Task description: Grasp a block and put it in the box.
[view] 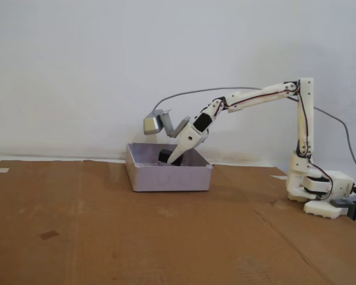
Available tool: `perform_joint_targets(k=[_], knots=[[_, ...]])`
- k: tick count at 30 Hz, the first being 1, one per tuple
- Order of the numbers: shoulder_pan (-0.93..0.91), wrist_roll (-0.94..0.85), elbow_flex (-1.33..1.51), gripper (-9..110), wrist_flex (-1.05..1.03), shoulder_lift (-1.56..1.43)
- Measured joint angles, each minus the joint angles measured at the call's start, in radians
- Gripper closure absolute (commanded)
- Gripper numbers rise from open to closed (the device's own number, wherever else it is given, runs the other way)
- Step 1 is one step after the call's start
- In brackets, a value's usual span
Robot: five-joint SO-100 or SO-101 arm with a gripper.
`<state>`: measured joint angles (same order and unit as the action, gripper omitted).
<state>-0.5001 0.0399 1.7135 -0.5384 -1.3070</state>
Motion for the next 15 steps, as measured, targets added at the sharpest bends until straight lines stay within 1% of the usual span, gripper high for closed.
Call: perform_joint_targets(k=[15], knots=[[0.078, -0.009, 0.000, 102, 0.003, 0.021]])
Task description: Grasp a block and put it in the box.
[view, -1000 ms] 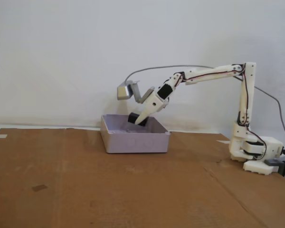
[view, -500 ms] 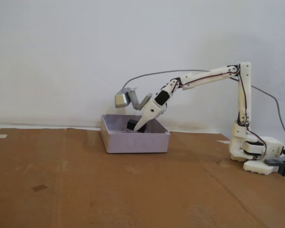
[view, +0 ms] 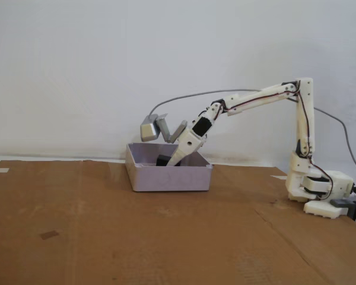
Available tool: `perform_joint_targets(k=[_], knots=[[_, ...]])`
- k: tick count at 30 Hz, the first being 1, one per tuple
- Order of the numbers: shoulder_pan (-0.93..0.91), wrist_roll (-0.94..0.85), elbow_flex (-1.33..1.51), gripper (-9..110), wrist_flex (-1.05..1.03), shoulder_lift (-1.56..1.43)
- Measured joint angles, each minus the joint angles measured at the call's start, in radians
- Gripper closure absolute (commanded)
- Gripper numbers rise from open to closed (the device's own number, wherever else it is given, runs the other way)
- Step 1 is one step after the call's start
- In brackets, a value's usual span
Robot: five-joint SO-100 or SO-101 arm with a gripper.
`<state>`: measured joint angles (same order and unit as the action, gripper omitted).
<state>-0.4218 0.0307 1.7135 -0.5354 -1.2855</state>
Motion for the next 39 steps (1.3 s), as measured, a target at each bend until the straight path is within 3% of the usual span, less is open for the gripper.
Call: perform_joint_targets(k=[39], knots=[[-0.046, 0.006, -0.130, 102, 0.000, 0.166]])
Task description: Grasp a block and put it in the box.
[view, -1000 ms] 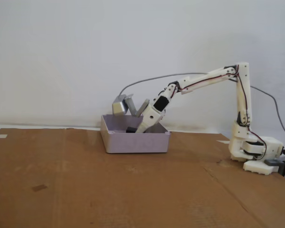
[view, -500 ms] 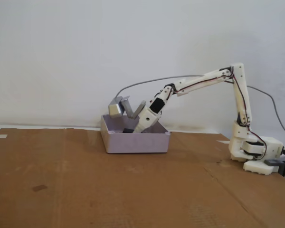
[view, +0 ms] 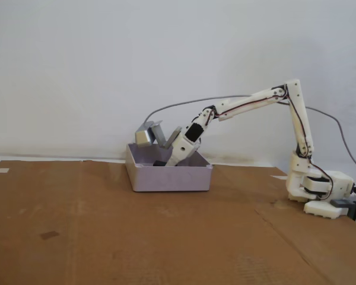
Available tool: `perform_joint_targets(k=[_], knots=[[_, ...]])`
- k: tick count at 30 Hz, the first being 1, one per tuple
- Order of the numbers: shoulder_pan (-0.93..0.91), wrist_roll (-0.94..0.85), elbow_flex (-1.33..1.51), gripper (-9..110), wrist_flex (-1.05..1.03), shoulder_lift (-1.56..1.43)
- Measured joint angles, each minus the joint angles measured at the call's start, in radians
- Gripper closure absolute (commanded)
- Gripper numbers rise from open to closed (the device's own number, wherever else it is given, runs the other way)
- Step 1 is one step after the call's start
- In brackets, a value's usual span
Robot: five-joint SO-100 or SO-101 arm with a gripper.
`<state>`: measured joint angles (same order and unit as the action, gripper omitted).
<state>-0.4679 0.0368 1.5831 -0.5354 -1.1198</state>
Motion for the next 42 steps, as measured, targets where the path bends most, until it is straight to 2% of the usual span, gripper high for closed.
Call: perform_joint_targets(k=[11, 16, 19, 42], knots=[[-0.002, 0.009, 0.000, 100, 0.000, 0.000], [-0.002, 0.009, 0.000, 84, 0.000, 0.000], [-0.002, 0.009, 0.000, 79, 0.000, 0.000], [-0.002, 0.009, -0.017, 79, 0.000, 0.000]])
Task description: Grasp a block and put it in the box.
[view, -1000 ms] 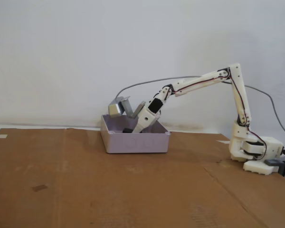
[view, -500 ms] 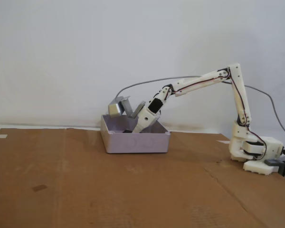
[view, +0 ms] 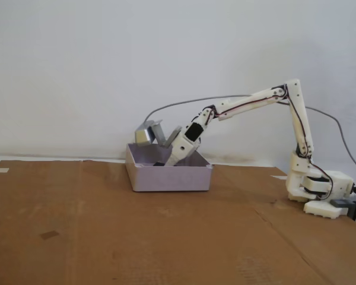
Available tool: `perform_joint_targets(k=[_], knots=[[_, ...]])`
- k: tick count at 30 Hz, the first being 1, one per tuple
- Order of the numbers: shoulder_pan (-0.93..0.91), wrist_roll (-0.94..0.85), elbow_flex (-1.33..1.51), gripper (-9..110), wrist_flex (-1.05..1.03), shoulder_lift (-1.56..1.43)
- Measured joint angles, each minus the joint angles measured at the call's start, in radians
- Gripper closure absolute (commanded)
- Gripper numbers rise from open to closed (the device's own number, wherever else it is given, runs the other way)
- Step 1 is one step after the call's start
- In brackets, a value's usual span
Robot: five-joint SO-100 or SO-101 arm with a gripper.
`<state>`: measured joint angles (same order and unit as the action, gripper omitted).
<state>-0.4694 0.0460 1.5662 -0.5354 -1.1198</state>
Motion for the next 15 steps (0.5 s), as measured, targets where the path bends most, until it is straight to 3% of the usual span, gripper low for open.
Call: perform_joint_targets(k=[15], knots=[[-0.002, 0.000, -0.123, 79, 0.000, 0.000]])
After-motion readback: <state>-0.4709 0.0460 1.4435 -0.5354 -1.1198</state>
